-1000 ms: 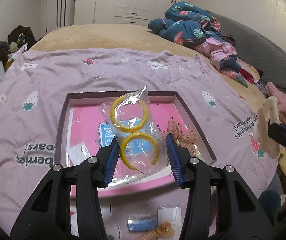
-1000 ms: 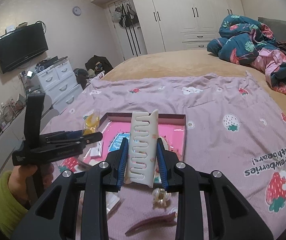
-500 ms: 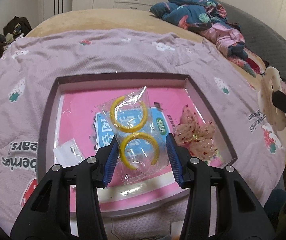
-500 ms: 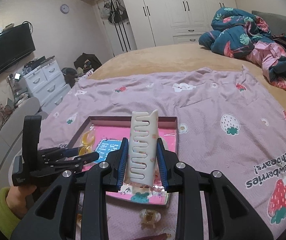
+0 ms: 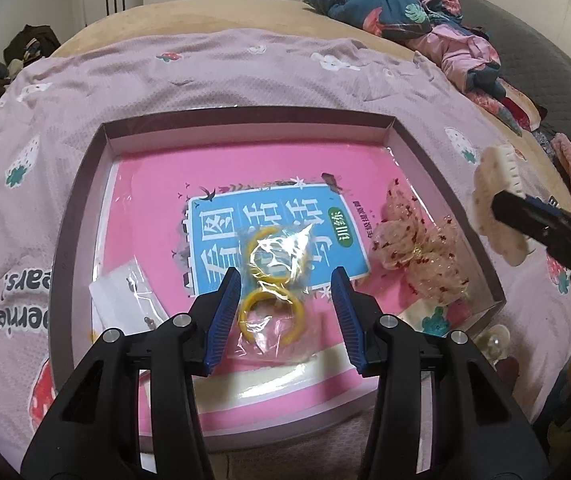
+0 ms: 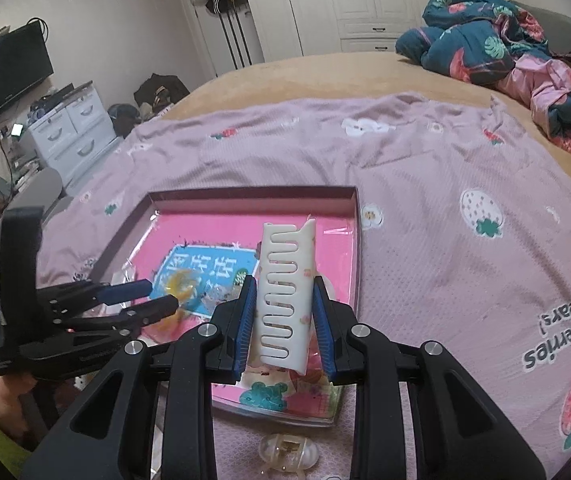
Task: Organize jewelry
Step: 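Carry the bangles and comb clip into the box and release both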
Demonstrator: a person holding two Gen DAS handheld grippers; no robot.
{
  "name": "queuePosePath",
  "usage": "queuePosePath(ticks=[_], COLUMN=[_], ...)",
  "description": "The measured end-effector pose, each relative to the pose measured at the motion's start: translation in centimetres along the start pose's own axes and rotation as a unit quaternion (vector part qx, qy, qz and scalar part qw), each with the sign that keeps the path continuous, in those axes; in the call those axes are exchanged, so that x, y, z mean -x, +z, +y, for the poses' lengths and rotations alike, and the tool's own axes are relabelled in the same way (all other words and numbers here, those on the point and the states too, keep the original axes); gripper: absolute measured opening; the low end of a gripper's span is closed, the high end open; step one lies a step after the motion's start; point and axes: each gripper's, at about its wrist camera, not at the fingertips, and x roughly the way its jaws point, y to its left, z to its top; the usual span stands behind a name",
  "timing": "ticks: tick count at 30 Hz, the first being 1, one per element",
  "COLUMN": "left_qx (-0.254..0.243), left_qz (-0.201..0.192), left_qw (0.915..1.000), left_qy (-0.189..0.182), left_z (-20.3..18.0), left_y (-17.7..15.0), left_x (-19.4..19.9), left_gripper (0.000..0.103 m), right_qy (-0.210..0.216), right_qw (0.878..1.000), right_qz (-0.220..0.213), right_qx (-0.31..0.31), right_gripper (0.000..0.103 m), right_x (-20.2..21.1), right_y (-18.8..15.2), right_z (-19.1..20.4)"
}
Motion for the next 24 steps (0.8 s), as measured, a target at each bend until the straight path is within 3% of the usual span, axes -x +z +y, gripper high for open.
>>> queuePosePath(ticks=[22, 24], left_qx=[0.033, 0.034], left_qz=[-0.032, -0.033], left_qw=[0.9986, 0.9986], left_qy=[0.024, 0.025], left_z=[2.0, 2.1], left_y=[0.3, 0.2], left_x=[4.0, 4.2], left_gripper=[0.060, 0.063], right_qy=[-0.019, -0.018], right_qw=[0.999, 0.999], right_qz=[0.028, 0.026], right_qx=[-0.016, -0.021], right_gripper=[0.028, 0.035], right_x=[-2.0, -1.8], right_y=[-1.7, -1.7], right_z=[-1.1, -1.2])
